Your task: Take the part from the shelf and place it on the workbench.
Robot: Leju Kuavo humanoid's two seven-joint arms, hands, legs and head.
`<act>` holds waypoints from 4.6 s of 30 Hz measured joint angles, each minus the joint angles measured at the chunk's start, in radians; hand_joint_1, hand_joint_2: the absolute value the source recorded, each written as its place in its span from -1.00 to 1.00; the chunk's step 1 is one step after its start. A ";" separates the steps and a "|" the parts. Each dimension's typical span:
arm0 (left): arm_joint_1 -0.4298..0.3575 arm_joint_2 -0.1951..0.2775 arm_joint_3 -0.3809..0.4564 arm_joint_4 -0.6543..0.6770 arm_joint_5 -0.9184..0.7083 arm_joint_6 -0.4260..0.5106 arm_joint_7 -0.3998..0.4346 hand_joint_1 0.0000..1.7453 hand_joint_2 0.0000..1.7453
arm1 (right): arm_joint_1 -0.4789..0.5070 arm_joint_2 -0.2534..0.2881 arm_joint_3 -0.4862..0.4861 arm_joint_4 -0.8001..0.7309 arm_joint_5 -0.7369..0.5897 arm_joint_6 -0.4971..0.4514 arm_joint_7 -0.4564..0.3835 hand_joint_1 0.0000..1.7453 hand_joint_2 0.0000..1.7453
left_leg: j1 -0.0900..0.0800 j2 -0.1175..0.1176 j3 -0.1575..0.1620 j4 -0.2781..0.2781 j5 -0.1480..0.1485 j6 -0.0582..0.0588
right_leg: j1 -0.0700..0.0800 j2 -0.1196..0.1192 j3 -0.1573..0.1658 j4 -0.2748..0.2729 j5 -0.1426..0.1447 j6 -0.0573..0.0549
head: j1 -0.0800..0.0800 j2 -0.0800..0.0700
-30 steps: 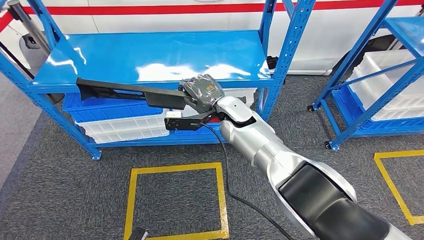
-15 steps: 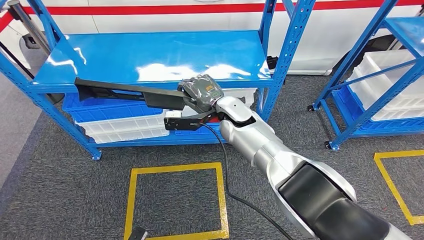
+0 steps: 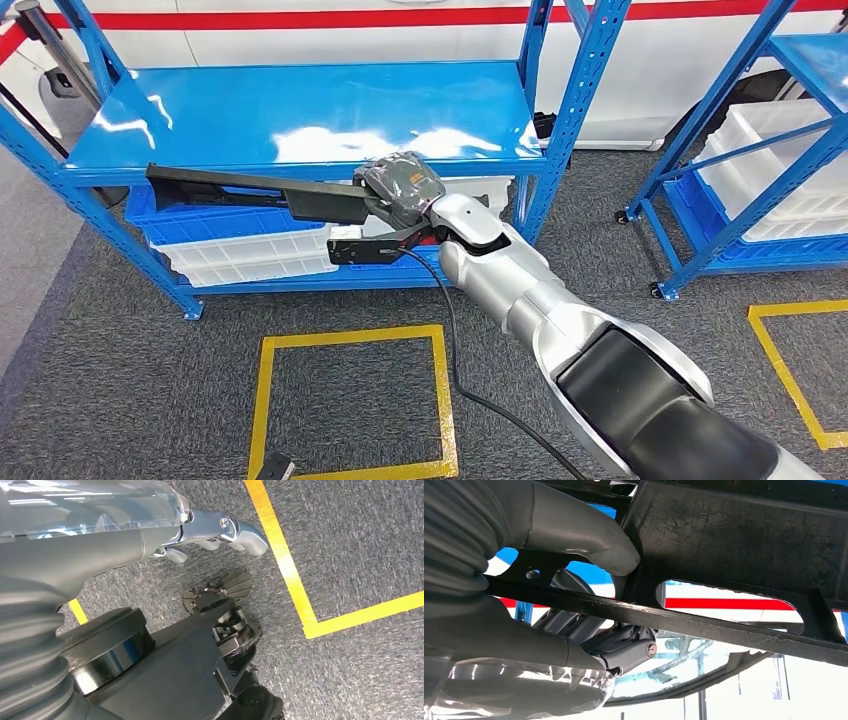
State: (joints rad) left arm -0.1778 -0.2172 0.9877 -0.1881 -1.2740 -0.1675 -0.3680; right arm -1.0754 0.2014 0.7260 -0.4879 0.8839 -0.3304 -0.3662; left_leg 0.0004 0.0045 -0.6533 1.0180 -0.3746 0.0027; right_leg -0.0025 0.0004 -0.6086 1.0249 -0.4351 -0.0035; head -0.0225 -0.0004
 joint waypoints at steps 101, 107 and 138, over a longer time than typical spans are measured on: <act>0.039 0.011 -0.013 0.000 0.021 0.094 0.139 -1.00 1.00 | 0.039 0.001 0.024 0.002 -0.055 -0.018 0.010 1.00 1.00 | 0.024 -0.015 0.075 0.003 -0.072 0.008 | -0.004 0.038 -0.121 0.131 -0.018 0.026 | 0.001 0.000; 0.043 0.012 -0.027 0.000 0.002 0.106 0.154 -1.00 1.00 | 0.052 0.000 0.024 -0.002 -0.054 -0.019 0.018 1.00 1.00 | 0.014 0.071 0.080 0.003 -0.080 0.008 | -0.005 -0.026 -0.121 0.161 -0.006 0.019 | 0.001 0.000; 0.028 0.016 -0.066 0.000 -0.021 0.114 0.216 -1.00 1.00 | 0.096 0.008 0.007 -0.036 -0.018 -0.020 0.054 1.00 1.00 | 0.015 0.067 0.072 0.001 -0.077 0.003 | -0.004 -0.033 -0.108 0.123 0.004 0.010 | 0.001 0.000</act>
State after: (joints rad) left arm -0.1500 -0.2014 0.9218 -0.1881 -1.2955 -0.0534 -0.1516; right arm -0.9790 0.2091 0.7327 -0.5242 0.8663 -0.3508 -0.3121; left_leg 0.0152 0.0710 -0.5814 1.0185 -0.4519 0.0058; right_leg -0.0069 -0.0325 -0.7167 1.1482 -0.4315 0.0069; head -0.0217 -0.0004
